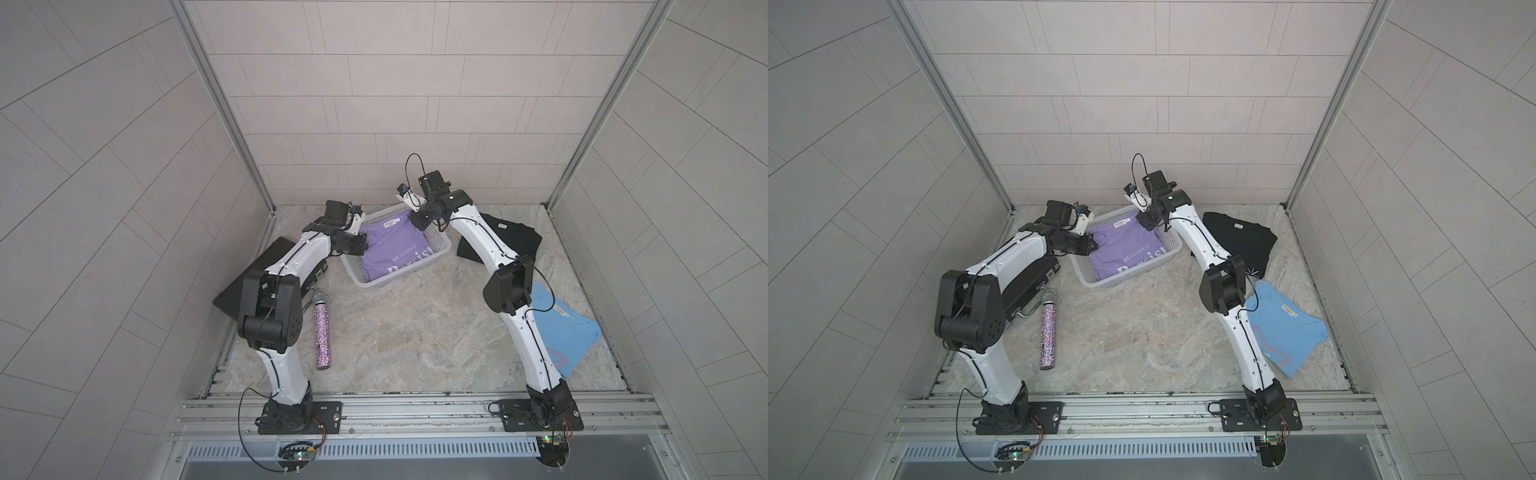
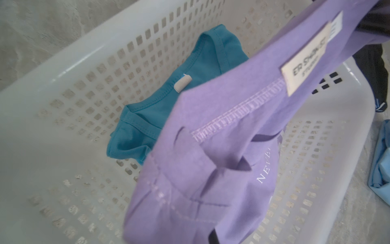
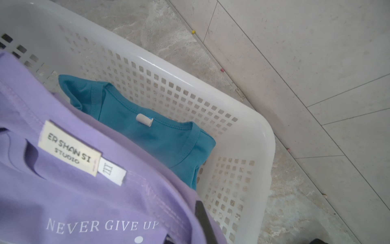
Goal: Put the folded t-shirts into the basket
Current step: Place the T-shirt in the bin.
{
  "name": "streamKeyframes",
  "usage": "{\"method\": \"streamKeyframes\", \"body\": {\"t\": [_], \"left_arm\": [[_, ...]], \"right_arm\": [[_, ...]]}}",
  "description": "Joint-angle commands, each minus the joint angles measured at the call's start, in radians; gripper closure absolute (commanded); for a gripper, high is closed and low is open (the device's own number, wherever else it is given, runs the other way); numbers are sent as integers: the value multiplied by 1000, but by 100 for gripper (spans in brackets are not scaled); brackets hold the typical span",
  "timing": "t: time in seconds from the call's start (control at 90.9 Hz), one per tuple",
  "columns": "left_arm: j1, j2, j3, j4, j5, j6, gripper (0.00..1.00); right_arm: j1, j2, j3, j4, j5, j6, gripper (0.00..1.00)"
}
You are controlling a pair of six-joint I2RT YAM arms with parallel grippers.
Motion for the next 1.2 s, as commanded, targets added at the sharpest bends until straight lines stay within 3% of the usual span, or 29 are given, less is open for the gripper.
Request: {"method": "streamKeyframes", "body": {"t": [0.0, 0.363, 0.759, 1.035, 1.189], "left_arm": [[12, 32, 15, -31, -60, 37, 100], [13, 99, 17, 16, -128, 29, 86], [12, 107, 15, 71, -224, 29, 63], [12, 33, -28, 110, -280, 48, 58], [11, -21, -46, 130, -260, 53, 58]], "right_arm": [[-16, 30, 7, 131, 62, 20, 100], [-15, 112, 14, 201, 130, -9, 89], [-14, 179, 81, 246, 195, -31, 62], [-12, 181, 149, 258, 241, -74, 49], [-8, 153, 150, 223, 198, -89, 40]]}}
